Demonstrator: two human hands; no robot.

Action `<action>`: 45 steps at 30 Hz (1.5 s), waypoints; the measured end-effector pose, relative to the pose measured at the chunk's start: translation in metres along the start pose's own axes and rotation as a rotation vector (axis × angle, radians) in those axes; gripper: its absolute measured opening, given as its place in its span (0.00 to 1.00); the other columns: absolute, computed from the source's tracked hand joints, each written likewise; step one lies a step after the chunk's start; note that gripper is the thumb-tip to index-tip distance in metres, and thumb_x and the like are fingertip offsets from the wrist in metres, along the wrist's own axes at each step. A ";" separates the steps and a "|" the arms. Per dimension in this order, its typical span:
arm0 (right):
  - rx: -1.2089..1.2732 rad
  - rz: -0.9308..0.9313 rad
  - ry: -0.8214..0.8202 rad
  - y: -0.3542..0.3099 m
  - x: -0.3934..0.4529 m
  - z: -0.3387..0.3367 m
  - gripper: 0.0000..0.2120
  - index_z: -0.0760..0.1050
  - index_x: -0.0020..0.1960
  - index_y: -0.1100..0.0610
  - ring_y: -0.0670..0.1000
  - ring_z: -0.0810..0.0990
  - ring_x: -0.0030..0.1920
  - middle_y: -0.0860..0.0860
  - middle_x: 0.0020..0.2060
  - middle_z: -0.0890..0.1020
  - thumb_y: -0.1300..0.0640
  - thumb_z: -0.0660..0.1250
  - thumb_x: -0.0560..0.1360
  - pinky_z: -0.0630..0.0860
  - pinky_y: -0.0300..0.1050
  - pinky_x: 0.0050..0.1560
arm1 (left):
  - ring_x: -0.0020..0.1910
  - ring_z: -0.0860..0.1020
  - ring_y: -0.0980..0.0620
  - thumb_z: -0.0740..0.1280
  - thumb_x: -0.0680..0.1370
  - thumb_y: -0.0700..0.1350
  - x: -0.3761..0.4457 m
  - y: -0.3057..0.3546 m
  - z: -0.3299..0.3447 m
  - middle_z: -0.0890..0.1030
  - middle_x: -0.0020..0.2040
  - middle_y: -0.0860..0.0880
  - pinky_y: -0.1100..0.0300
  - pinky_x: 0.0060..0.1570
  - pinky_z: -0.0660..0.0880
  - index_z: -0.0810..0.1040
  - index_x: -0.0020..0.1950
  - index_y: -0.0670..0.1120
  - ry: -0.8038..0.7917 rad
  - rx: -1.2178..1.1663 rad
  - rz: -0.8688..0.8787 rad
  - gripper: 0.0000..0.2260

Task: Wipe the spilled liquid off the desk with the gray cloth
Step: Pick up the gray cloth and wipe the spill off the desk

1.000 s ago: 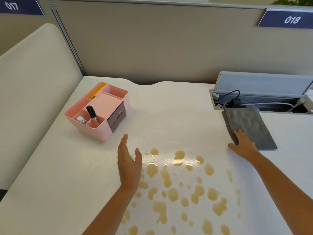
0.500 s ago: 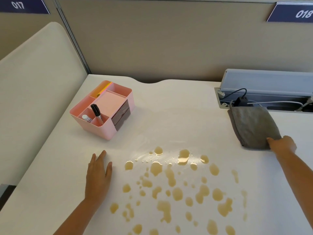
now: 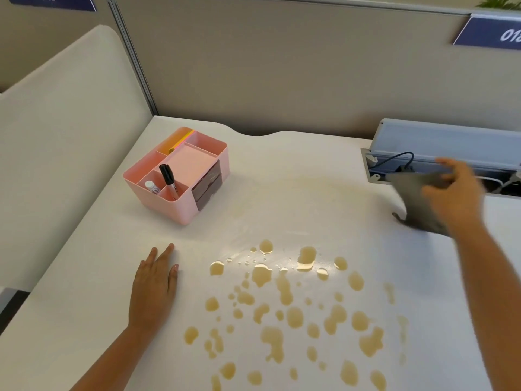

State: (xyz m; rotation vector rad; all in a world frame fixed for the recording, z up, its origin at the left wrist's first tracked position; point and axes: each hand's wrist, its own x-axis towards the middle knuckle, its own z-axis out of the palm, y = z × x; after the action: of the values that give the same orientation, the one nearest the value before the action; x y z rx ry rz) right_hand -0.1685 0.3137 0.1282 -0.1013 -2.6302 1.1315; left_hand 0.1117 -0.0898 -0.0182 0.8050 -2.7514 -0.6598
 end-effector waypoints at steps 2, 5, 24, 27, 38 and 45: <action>-0.112 -0.007 -0.226 -0.004 -0.040 0.029 0.22 0.71 0.63 0.51 0.55 0.77 0.46 0.55 0.49 0.80 0.63 0.67 0.70 0.71 0.43 0.42 | 0.73 0.62 0.44 0.55 0.79 0.46 0.000 0.001 -0.001 0.72 0.69 0.43 0.46 0.72 0.57 0.65 0.70 0.44 -0.002 0.000 0.002 0.19; -0.314 0.002 -0.661 0.000 -0.091 0.065 0.22 0.69 0.64 0.51 0.55 0.78 0.50 0.53 0.50 0.82 0.60 0.68 0.72 0.73 0.45 0.47 | 0.72 0.63 0.43 0.51 0.77 0.49 0.000 0.005 -0.004 0.73 0.68 0.42 0.47 0.71 0.58 0.66 0.69 0.43 -0.010 0.001 -0.010 0.22; -0.662 0.009 -0.339 0.062 -0.094 0.113 0.42 0.49 0.75 0.60 0.63 0.47 0.75 0.60 0.76 0.51 0.33 0.41 0.72 0.45 0.61 0.73 | 0.70 0.66 0.40 0.47 0.75 0.49 0.002 0.006 -0.007 0.73 0.68 0.46 0.43 0.67 0.64 0.72 0.65 0.43 -0.056 0.129 0.041 0.24; -0.673 -0.020 -0.366 0.044 -0.096 0.132 0.41 0.47 0.76 0.60 0.63 0.46 0.75 0.60 0.76 0.50 0.33 0.41 0.73 0.45 0.61 0.73 | 0.70 0.67 0.39 0.48 0.75 0.48 0.003 0.005 -0.007 0.73 0.68 0.46 0.42 0.66 0.65 0.72 0.65 0.43 -0.058 0.142 0.046 0.23; -0.632 -0.280 -0.502 -0.057 -0.154 0.230 0.39 0.44 0.76 0.58 0.62 0.44 0.75 0.57 0.76 0.48 0.33 0.43 0.75 0.42 0.60 0.73 | 0.67 0.71 0.38 0.50 0.76 0.47 0.003 0.007 -0.008 0.76 0.65 0.45 0.42 0.63 0.69 0.74 0.63 0.42 -0.052 0.189 0.062 0.21; -0.577 -0.601 -0.666 -0.092 -0.206 0.255 0.34 0.39 0.75 0.45 0.58 0.38 0.75 0.50 0.77 0.44 0.32 0.37 0.73 0.31 0.63 0.68 | 0.66 0.72 0.38 0.51 0.76 0.47 0.003 0.007 -0.009 0.77 0.65 0.44 0.43 0.62 0.70 0.74 0.63 0.42 -0.061 0.207 0.062 0.21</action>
State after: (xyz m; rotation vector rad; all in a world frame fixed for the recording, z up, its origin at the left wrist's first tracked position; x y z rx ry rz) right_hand -0.0374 0.0360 -0.0191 1.0401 -3.1010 0.1922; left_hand 0.1091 -0.0894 -0.0065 0.7466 -2.9222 -0.3978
